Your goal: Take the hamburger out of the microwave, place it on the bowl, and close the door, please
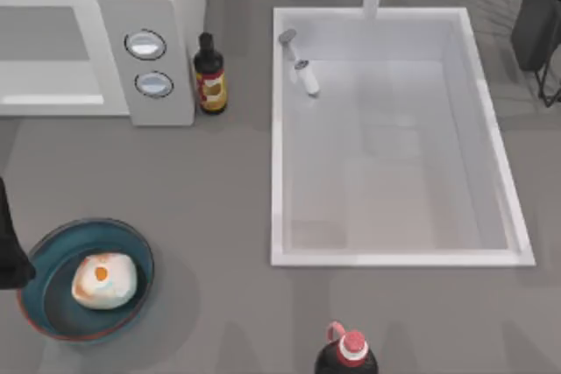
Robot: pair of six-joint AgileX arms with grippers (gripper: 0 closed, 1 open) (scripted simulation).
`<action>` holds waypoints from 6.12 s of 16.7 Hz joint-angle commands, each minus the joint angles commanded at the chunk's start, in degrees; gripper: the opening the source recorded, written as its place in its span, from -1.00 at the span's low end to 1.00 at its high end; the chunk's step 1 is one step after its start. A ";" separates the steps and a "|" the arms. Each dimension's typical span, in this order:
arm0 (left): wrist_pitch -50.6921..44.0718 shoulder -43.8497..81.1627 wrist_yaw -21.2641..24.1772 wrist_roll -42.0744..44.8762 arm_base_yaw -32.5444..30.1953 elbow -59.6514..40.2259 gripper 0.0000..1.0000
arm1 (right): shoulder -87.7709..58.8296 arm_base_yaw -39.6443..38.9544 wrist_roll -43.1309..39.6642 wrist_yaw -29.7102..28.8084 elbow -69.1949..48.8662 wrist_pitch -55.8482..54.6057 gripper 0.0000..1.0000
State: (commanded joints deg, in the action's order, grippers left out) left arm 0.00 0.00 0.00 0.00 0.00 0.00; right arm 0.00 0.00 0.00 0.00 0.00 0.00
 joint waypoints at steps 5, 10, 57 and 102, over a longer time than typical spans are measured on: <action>0.00 0.00 0.00 0.00 0.00 0.00 0.10 | 0.00 0.00 0.00 0.00 0.00 0.00 1.00; 0.00 0.00 0.00 0.00 0.00 0.00 -0.66 | 0.00 0.00 0.00 0.00 0.00 0.00 1.00; -19.39 12.71 30.86 12.59 35.96 -20.08 -1.00 | 0.00 0.00 0.00 0.00 0.00 0.00 1.00; -19.20 102.51 37.30 50.21 57.32 -58.82 -1.00 | 0.00 0.00 0.00 0.00 0.00 0.00 1.00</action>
State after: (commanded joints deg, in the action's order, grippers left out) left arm -19.20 102.51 37.30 50.21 57.32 -58.82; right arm 0.00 0.00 0.00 0.00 0.00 0.00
